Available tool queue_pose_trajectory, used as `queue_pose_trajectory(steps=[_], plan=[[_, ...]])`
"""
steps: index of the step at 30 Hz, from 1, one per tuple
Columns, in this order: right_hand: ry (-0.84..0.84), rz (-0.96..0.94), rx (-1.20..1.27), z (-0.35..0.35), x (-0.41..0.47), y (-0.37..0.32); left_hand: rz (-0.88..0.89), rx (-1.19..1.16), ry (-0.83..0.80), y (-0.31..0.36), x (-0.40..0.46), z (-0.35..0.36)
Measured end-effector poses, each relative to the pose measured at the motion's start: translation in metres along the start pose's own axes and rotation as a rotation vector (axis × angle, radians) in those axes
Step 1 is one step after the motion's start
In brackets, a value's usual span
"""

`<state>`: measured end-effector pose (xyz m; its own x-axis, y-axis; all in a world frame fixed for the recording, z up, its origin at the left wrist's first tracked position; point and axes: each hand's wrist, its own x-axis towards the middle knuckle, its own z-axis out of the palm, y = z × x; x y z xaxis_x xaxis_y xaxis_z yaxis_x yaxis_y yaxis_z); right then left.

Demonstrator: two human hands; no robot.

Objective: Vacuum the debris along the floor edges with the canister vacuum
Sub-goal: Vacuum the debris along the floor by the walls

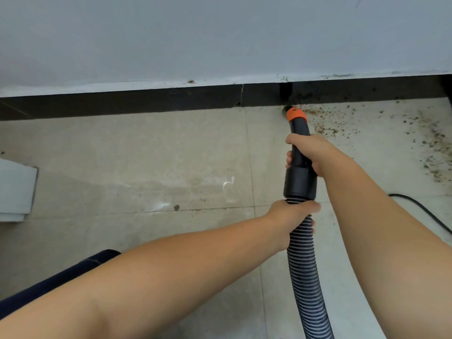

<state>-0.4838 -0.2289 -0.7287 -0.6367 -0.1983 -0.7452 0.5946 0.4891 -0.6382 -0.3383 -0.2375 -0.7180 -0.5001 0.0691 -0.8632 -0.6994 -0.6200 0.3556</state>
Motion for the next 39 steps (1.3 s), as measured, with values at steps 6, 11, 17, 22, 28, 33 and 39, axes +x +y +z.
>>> queue_pose_trajectory(steps=[6, 11, 17, 22, 28, 33, 39], plan=[[-0.056, -0.019, -0.013, 0.019, 0.004, -0.005, 0.028, -0.034, 0.046, 0.002, 0.001, -0.012], [-0.131, -0.051, -0.046, 0.057, -0.001, 0.003, 0.057, -0.095, 0.101, -0.009, -0.003, -0.039], [-0.137, -0.08, -0.061, 0.085, -0.004, 0.006, 0.087, -0.121, 0.137, -0.015, -0.006, -0.06], [-0.26, -0.079, -0.169, 0.088, -0.011, 0.007, 0.076, -0.178, 0.145, -0.022, -0.007, -0.048], [-0.179, -0.078, -0.087, 0.063, -0.004, 0.005, 0.056, -0.084, 0.106, -0.013, 0.0, -0.042], [-0.077, -0.054, -0.018, 0.014, 0.009, 0.004, 0.038, -0.018, 0.048, -0.007, 0.014, -0.009], [0.001, -0.033, 0.032, -0.044, 0.024, 0.005, 0.026, 0.073, 0.024, -0.001, 0.031, 0.038]])
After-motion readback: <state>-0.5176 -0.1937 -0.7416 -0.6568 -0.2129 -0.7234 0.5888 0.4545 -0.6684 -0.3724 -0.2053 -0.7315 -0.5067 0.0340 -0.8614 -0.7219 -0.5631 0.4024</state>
